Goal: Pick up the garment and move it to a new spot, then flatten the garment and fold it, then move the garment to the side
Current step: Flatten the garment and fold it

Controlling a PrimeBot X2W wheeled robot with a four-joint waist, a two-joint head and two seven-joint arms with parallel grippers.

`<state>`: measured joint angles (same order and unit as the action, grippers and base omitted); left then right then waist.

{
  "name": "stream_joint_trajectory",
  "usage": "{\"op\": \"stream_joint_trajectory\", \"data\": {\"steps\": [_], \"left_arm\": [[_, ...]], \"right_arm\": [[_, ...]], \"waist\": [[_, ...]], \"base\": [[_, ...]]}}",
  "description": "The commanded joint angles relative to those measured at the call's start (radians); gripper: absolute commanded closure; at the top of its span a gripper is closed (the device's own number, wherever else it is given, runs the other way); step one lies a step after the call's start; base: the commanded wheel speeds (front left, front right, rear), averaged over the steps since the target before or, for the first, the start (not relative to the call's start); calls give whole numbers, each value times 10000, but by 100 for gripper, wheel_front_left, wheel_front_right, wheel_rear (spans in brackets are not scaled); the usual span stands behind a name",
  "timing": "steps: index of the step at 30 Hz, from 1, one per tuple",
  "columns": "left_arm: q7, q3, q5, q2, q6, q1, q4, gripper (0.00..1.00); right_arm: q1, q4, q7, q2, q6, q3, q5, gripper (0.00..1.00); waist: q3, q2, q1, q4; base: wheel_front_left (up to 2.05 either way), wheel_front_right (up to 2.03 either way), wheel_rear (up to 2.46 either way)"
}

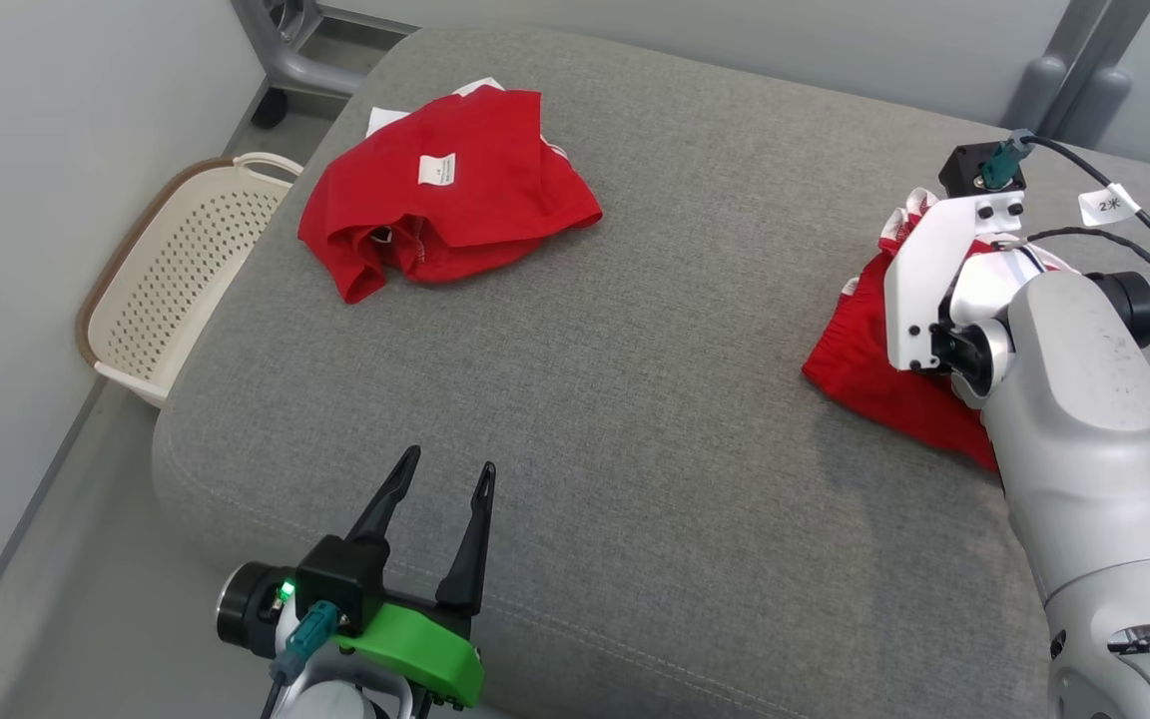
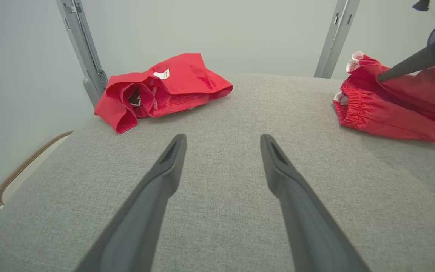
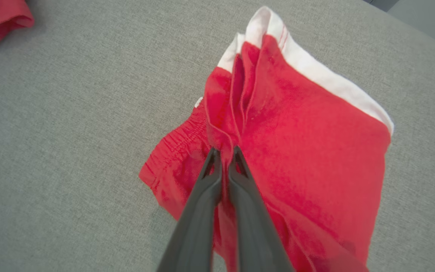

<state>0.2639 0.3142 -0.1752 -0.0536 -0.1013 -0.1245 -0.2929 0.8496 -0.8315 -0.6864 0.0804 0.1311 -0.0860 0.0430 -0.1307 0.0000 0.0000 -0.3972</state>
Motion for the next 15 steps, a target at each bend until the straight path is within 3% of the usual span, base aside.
{"op": "stream_joint_trajectory", "data": {"steps": [1,3,4,15], "left_arm": [[10,35,-65,10,-25,-52,-12,0],[10,68,-73,12,-11,-60,-18,0],[10,75,-78,16,5,-58,-11,0],[10,33,-151,25,133,74,-18,0]], "right_arm": [[227,-232,236,-26,-7,-109,140,100],[280,-450,449,-57,-5,-98,230,52],[323,-549,543,-75,-7,-99,260,0],[853,-942,2244,-163,-7,147,-60,0]], "waist": [[-92,0,0,-224],[-101,0,0,-300],[-112,0,0,-321],[-15,0,0,-63]], "base": [[0,0,0],[0,0,0],[0,0,0],[0,0,0]]}}
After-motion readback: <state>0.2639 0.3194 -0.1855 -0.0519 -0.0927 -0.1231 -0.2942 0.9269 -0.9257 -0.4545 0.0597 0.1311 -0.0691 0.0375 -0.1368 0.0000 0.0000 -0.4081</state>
